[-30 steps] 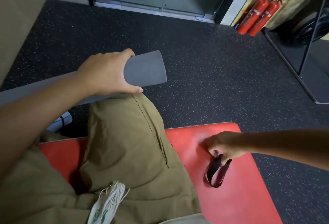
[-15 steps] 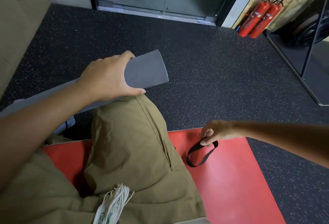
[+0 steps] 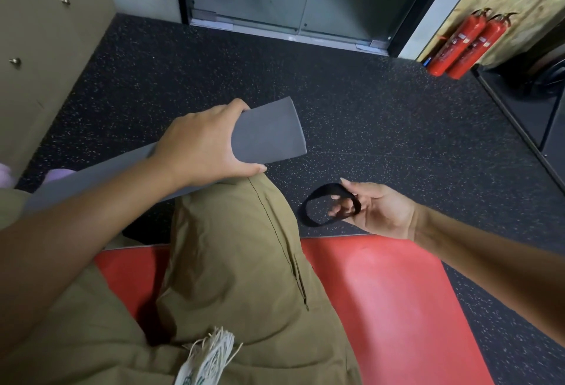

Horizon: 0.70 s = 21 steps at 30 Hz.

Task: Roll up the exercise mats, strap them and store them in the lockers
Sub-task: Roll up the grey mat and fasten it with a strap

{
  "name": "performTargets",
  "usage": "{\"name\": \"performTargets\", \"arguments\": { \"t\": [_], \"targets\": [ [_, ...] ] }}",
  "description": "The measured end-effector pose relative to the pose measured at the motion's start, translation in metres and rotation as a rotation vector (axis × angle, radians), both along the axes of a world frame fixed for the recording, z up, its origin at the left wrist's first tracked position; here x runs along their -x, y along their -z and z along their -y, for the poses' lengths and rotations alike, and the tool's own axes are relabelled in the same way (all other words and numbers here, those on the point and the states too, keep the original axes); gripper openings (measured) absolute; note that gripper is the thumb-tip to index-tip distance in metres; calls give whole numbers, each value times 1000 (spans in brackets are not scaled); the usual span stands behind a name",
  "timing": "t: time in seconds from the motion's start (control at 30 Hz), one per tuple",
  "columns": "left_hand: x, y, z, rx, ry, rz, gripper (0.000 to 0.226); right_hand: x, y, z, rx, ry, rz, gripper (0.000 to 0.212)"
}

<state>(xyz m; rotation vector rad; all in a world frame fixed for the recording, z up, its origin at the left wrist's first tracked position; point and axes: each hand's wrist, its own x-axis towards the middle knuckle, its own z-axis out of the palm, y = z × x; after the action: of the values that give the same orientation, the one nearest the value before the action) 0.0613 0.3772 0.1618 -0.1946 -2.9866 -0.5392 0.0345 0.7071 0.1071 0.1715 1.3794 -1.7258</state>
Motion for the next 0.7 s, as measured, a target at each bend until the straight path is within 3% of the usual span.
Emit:
{"name": "performTargets", "arguments": {
  "t": [0.27, 0.53, 0.7],
  "targets": [
    [3, 2, 2, -15, -3, 8, 85, -8, -9, 39, 232, 230, 46, 43],
    [3, 3, 2, -23, -10, 10, 87, -4, -11, 68, 521, 181, 17, 43],
    [4, 3, 5, -73, -17, 12, 88, -7, -7, 90, 455, 161, -171, 31]
  ]
}}
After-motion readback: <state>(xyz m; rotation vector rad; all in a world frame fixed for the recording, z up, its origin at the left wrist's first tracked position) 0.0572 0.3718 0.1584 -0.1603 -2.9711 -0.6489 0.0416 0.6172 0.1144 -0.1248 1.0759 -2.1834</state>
